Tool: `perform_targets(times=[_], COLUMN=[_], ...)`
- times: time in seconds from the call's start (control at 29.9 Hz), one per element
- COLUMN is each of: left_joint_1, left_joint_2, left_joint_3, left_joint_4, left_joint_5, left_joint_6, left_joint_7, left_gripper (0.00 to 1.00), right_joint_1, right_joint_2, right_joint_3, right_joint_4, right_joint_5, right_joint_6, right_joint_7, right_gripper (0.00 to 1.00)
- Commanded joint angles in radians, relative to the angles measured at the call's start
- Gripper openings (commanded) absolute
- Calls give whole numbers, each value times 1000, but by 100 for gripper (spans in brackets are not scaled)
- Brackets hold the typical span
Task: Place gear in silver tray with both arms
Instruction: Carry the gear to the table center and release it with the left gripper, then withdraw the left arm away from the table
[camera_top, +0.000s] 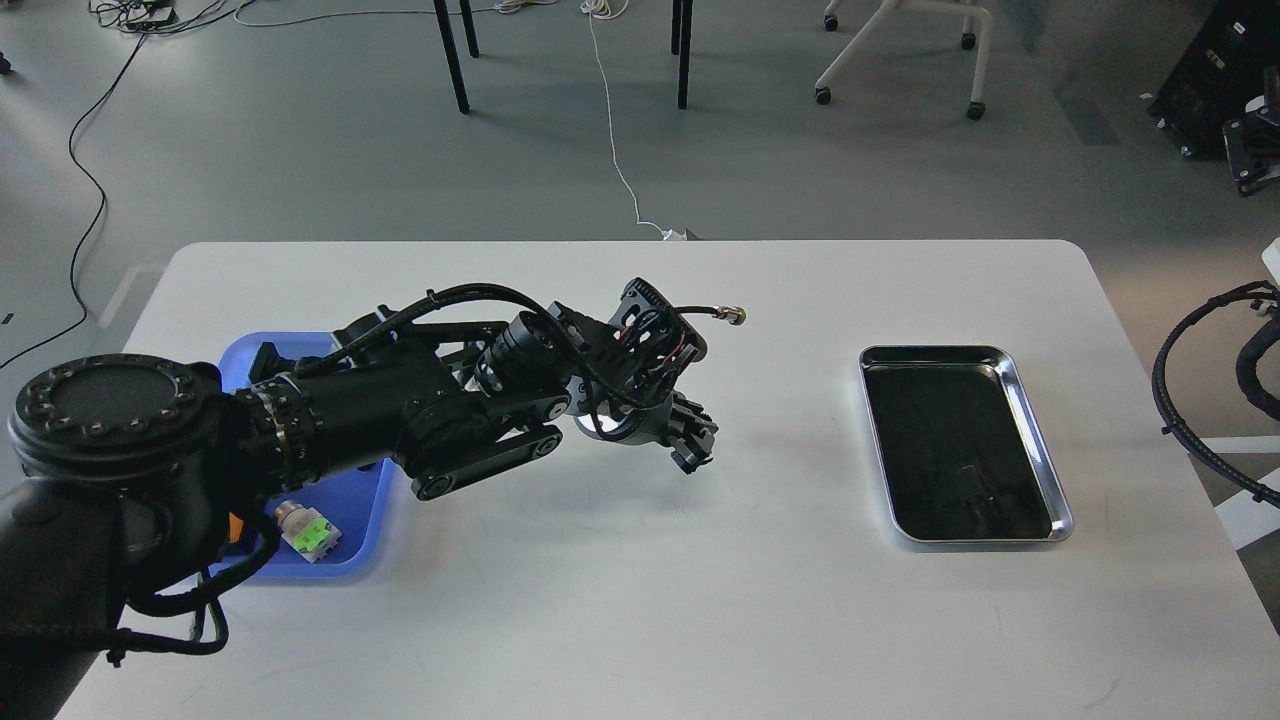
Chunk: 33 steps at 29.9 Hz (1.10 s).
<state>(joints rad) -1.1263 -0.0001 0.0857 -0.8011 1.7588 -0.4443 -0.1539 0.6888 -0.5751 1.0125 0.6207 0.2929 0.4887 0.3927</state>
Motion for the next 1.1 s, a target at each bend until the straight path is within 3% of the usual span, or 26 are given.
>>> perform_targets(times=[0.0,0.17,0.3,0.4,0.74,0.94,1.07], left_joint_1=[29,49,45,40,3,-43,-63], left_joint_2=[0,0,0,0,0,0,138], left_joint_3=[0,0,11,8,-12,-238,-346], left_joint_4=[32,74,76,66,20,-20,-9], left_joint_5=[-1,7,5,4,-15,-212,-442], left_joint_6=[1,9,15,15,21,44,53], left_joint_7=[-1,1,-4,-4,-10,-13,-16], left_gripper=[22,24,40,61,78,94,97], right_joint_1=[0,-3,-3,-3,-3,-3,1], right_joint_2=[0,-2,-9,-9,-9,-32,-72], right_joint_3=[0,0,0,0,-2,-11,-52], right_joint_4=[2,1,1,1,1,2,8], right_joint_5=[0,0,-1,-1,-1,-1,-5], right_joint_6=[0,0,0,0,0,0,0], right_joint_7=[0,0,0,0,0,0,-1], right_gripper=[99,99,99,99,99,99,99])
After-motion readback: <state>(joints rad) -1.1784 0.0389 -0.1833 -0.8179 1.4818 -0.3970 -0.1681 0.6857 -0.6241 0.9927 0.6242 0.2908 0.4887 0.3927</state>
